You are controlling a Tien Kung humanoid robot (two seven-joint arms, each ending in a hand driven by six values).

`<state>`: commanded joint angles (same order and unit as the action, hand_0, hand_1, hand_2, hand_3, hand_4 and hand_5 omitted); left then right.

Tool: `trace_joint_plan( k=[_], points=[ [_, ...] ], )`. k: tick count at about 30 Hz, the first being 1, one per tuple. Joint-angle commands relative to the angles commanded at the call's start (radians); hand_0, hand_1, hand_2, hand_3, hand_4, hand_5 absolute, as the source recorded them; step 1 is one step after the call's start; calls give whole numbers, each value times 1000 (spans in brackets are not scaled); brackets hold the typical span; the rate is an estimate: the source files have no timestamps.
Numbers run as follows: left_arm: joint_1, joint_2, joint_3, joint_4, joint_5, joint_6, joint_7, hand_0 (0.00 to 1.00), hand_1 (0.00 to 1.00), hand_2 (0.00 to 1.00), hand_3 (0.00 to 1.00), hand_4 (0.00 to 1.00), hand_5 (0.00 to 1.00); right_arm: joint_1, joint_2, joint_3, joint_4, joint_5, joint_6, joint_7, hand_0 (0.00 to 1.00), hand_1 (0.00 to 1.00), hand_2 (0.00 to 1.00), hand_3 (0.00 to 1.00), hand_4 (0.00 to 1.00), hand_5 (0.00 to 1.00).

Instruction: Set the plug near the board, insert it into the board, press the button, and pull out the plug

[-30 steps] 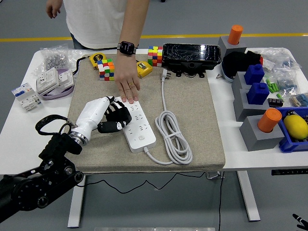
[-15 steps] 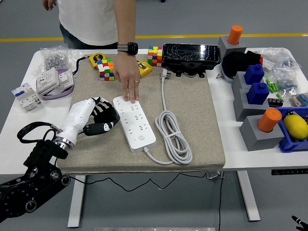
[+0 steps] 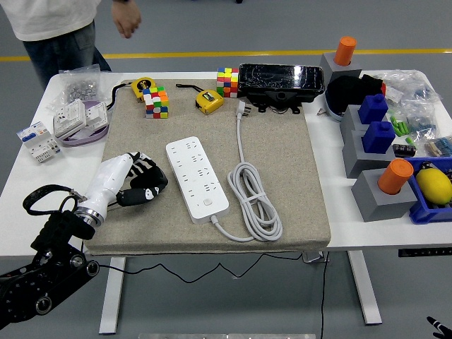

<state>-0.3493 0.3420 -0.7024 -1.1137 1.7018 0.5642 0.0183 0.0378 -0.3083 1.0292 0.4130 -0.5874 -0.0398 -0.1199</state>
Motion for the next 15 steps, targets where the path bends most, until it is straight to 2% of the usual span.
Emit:
trace_joint_plan(
  k=[4,5,10,11,15],
  points=[
    [4,2,-9,-1,-14,8,-23,541,658,574,589,838,192,-2,0,7,1,-1,0,-1,569,663,676,604,972,494],
    [5,0,-11,3,-17,11,-29,629,713,687,720,925,257,-3,1,8,1,-2,0,-1,569,663,675,603,972,494],
    [24,-4,-24,3,-15,8,-30,629,713,687,720,925,257,-7,4,14,1,-3,0,-1,569,663,675,603,972,494],
    [28,-5,-28,2,-15,9,-32,644,736,717,757,998,352,-8,5,15,0,-3,0,0,565,663,676,603,972,494],
    [40,-4,-46,-6,-12,9,-40,644,736,717,757,998,352,-9,5,17,1,-4,0,0,565,663,676,603,972,494]
  ],
)
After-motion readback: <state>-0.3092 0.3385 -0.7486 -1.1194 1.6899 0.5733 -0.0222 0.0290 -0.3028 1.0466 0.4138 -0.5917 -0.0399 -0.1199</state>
